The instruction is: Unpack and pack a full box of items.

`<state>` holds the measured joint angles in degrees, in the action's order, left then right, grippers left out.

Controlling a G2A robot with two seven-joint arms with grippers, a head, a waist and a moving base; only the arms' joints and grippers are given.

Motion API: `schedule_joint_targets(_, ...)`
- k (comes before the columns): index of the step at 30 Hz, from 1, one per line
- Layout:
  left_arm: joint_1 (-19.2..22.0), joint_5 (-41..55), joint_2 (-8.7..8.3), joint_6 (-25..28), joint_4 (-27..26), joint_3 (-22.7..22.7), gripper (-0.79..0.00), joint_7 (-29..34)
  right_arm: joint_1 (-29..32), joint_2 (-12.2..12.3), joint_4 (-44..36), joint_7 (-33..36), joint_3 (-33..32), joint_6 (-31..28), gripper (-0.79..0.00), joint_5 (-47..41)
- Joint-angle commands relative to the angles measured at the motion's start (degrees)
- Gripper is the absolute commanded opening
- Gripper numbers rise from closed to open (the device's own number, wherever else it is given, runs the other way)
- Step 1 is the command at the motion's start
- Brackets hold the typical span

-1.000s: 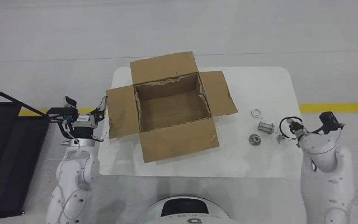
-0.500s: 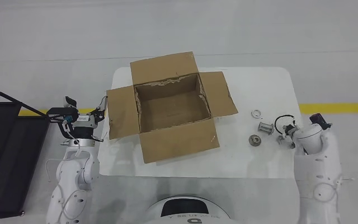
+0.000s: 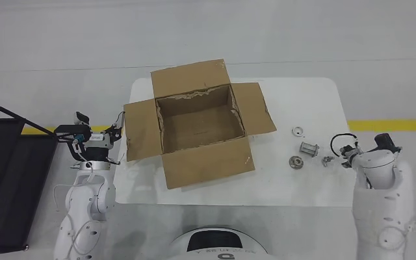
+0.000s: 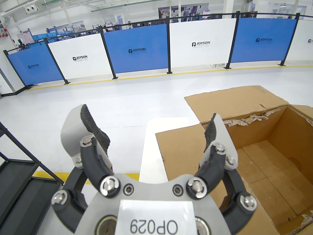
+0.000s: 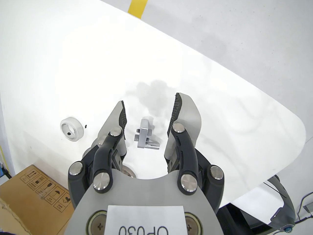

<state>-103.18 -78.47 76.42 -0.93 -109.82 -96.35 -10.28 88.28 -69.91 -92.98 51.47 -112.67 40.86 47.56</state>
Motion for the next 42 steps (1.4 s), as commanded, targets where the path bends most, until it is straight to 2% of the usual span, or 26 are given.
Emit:
schedule_joint_targets(1,0.0,0.0,0.0,0.0,0.0,0.0,0.0,0.0,1.8,-0.1,-2.0,-0.2,0.3,-0.6,-0.44,-0.3)
schedule_joint_targets(6,0.0,0.0,0.0,0.0,0.0,0.0,0.0,0.0,2.5,-0.2,-2.2,0.1,4.0,-0.7,-0.459,1.8)
schedule_joint_targets(12,0.0,0.0,0.0,0.0,0.0,0.0,0.0,0.0,-0.1,0.0,0.5,1.5,7.8,0.1,-0.474,5.0)
schedule_joint_targets(17,0.0,0.0,0.0,0.0,0.0,0.0,0.0,0.0,-2.8,0.0,3.1,1.8,9.7,1.9,-0.517,7.0)
schedule_joint_targets(20,0.0,0.0,0.0,0.0,0.0,0.0,0.0,0.0,-3.9,0.0,4.3,1.7,10.4,3.0,-0.597,7.9)
schedule_joint_targets(21,0.0,0.0,0.0,0.0,0.0,0.0,0.0,0.0,-4.1,0.0,4.5,1.7,10.4,3.1,-0.779,8.0)
schedule_joint_targets(23,0.0,0.0,0.0,0.0,0.0,0.0,0.0,0.0,-4.4,0.2,4.3,2.8,8.8,2.8,-0.785,6.1)
schedule_joint_targets(26,0.0,0.0,0.0,0.0,0.0,0.0,0.0,0.0,-4.9,0.6,4.1,4.3,2.0,2.3,-0.785,0.5)
schedule_joint_targets(30,0.0,0.0,0.0,0.0,0.0,0.0,0.0,0.0,-3.6,1.6,3.7,8.8,-8.2,-3.9,-0.785,-8.6)
schedule_joint_targets(33,0.0,0.0,0.0,0.0,0.0,0.0,0.0,0.0,-1.9,2.0,2.4,12.3,-12.9,-9.1,-0.785,-15.1)
schedule_joint_targets(36,0.0,0.0,0.0,0.0,0.0,0.0,0.0,0.0,0.4,2.2,0.9,18.5,-14.8,-16.9,-0.785,-22.1)
schedule_joint_targets(37,0.0,0.0,0.0,0.0,0.0,0.0,0.0,0.0,1.0,2.4,1.0,22.9,-14.7,-20.1,-0.785,-24.8)
schedule_joint_targets(38,0.0,0.0,0.0,0.0,0.0,0.0,0.0,0.0,1.1,2.5,1.3,25.1,-14.7,-21.3,-0.785,-26.0)
schedule_joint_targets(42,0.0,0.0,0.0,0.0,0.0,0.0,0.0,0.0,1.1,2.5,1.3,25.1,-14.7,-21.3,-0.785,-26.0)
